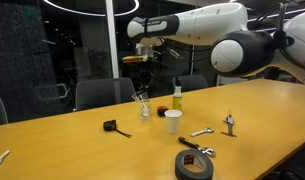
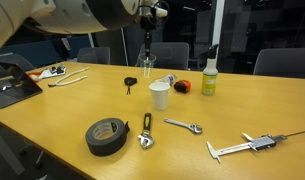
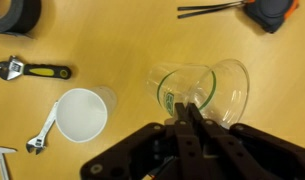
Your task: Pick up the transparent cup and make it up right.
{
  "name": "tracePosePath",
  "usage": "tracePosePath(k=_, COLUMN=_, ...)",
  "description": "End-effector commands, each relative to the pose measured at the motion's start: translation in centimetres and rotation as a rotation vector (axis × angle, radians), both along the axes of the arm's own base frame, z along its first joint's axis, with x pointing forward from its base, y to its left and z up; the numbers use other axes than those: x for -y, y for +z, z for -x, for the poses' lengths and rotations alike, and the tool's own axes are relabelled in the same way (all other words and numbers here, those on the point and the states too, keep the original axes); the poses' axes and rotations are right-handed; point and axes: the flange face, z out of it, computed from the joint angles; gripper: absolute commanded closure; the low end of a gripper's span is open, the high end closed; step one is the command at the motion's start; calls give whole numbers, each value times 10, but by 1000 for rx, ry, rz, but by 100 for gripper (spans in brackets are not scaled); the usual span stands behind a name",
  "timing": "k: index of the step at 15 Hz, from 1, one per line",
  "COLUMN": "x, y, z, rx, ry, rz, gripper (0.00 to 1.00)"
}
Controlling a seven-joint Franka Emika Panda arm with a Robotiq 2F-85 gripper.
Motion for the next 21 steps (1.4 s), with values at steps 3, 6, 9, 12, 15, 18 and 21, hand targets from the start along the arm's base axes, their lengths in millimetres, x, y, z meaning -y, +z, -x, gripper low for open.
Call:
tracePosePath(k=3, x=-5, y=13, z=-29, rx=277, ry=-99, rz=-103, gripper=99)
tracePosePath(k=6, x=-4, y=-8, z=-49, rx=424, ry=-133, rz=-165, gripper=99)
tracePosePath(k=9, x=1, y=-33, z=-61, rx=552, ry=-181, rz=-236, gripper=99)
tracePosePath(k=12, x=6, y=-72, z=-53, rx=629, ry=-200, rz=-274, gripper=99)
tracePosePath(k=15, x=5, y=-126, z=-35, rx=645, ry=-176, rz=-279, gripper=99)
tracePosePath(k=18, x=6, y=-170, z=-9, rx=619, ry=-146, rz=-265, gripper=99)
tracePosePath(k=21, x=8, y=-175, z=15, rx=642, ry=-126, rz=-257, gripper=99)
